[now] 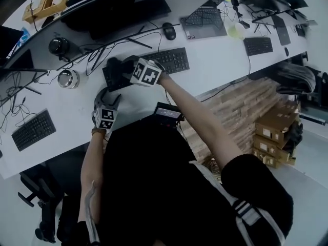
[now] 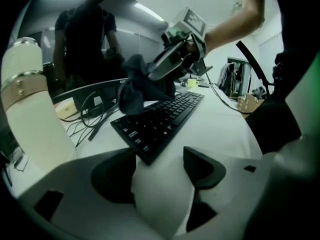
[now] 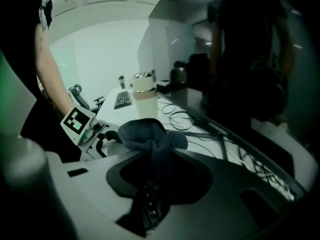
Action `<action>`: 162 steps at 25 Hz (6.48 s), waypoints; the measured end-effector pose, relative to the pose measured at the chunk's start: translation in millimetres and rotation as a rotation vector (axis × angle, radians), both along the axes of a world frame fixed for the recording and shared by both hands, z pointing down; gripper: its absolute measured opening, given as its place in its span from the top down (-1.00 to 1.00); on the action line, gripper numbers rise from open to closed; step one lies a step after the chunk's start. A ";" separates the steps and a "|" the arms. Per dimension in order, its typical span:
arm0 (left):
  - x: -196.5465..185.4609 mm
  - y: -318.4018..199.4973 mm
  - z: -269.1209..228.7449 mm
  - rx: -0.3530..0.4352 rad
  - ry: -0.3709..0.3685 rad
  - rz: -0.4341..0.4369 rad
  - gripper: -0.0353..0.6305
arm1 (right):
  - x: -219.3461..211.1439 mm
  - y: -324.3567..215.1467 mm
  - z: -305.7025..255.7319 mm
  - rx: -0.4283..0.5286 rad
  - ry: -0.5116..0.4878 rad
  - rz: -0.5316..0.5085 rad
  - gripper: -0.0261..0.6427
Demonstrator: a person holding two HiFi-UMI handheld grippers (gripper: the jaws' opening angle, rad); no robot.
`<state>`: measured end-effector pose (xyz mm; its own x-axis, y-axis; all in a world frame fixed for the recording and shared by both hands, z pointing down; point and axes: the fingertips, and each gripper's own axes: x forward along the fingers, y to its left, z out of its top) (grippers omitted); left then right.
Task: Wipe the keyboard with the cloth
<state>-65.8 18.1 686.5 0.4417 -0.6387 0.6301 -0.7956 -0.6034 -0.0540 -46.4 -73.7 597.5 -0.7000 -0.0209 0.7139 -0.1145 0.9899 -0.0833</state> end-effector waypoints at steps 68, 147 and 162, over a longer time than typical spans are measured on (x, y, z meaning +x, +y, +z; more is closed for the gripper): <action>0.5 -1.8 -2.4 -0.012 -0.001 0.008 0.03 | 283.4 -40.2 61.0 0.074 0.150 0.843 0.00; 0.6 -3.8 -2.5 -0.015 -0.003 -0.019 0.00 | 103.8 40.4 74.9 0.165 0.161 -0.163 0.59; 1.4 -4.1 -3.7 -0.014 -0.001 -0.021 0.00 | 58.6 48.1 68.5 0.045 0.080 -0.177 0.60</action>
<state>-64.4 14.0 682.8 0.4275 -0.6389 0.6396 -0.8083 -0.5870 -0.0462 12.2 -25.6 666.0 -0.6363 0.0643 0.7687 0.0575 0.9977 -0.0359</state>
